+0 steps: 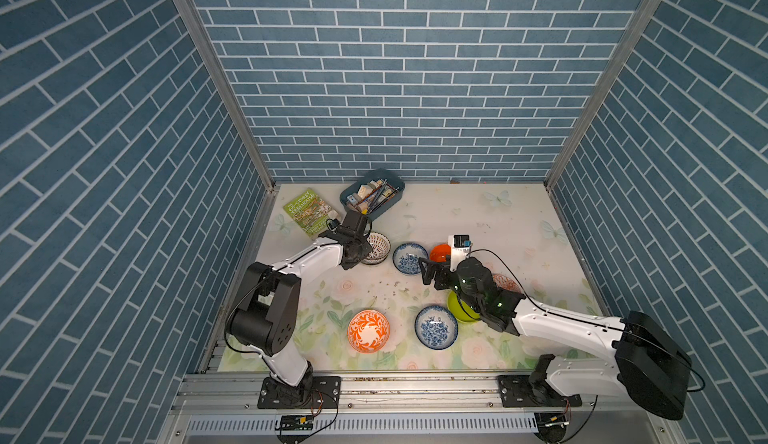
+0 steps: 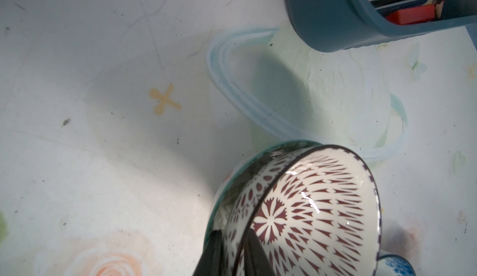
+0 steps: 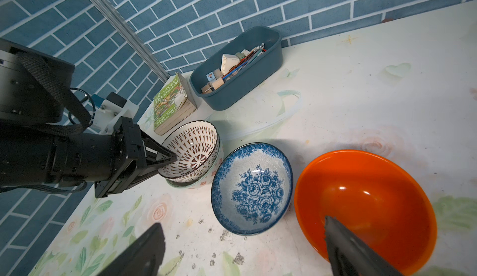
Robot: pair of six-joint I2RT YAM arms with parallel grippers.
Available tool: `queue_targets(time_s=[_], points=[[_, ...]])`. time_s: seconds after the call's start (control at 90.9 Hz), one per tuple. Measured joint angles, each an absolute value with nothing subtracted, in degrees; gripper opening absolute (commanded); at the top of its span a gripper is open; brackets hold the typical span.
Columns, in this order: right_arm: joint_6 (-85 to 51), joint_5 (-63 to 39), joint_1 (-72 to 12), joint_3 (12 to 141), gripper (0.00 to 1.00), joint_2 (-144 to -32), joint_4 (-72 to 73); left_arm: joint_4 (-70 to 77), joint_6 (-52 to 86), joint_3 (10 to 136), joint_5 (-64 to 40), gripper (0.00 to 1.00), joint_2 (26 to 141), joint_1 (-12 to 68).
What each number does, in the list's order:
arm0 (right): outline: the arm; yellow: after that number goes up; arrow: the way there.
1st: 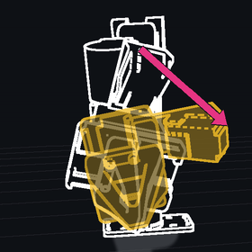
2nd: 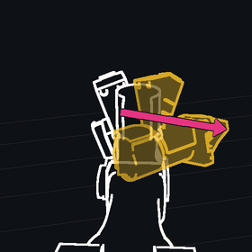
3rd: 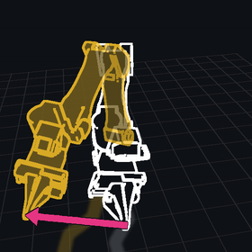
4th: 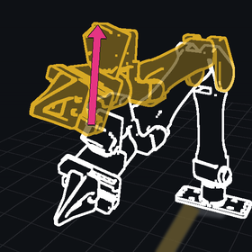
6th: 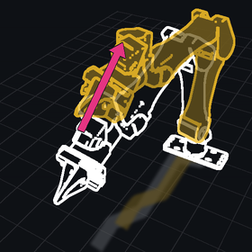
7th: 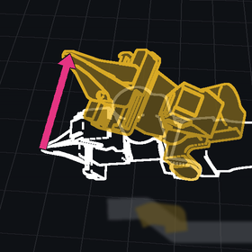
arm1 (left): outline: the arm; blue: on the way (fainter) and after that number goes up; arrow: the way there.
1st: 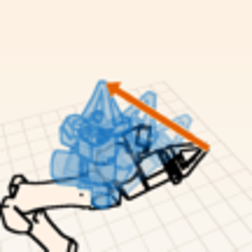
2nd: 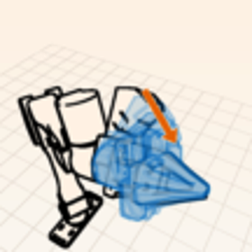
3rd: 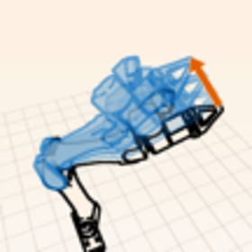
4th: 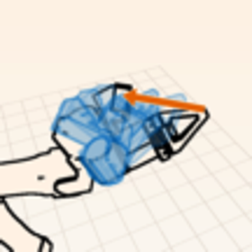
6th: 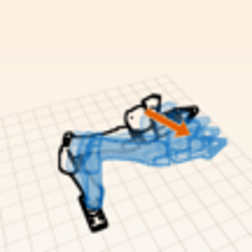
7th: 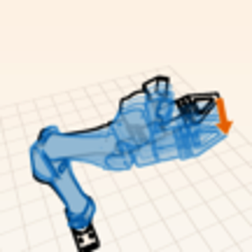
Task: Stack the bowls
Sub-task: Place the bowl on the bowl.
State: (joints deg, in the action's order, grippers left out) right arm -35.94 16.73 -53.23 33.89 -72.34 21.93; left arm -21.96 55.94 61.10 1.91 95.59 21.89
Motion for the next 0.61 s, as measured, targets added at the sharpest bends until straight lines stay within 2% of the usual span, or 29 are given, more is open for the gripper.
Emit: queue_targets(time_s=[0.605], points=[[-35.94,16.73,-53.23,33.89,0.98,-72.34,21.93,-21.93,55.96,61.12,1.96,0.21,95.59,22.11]])
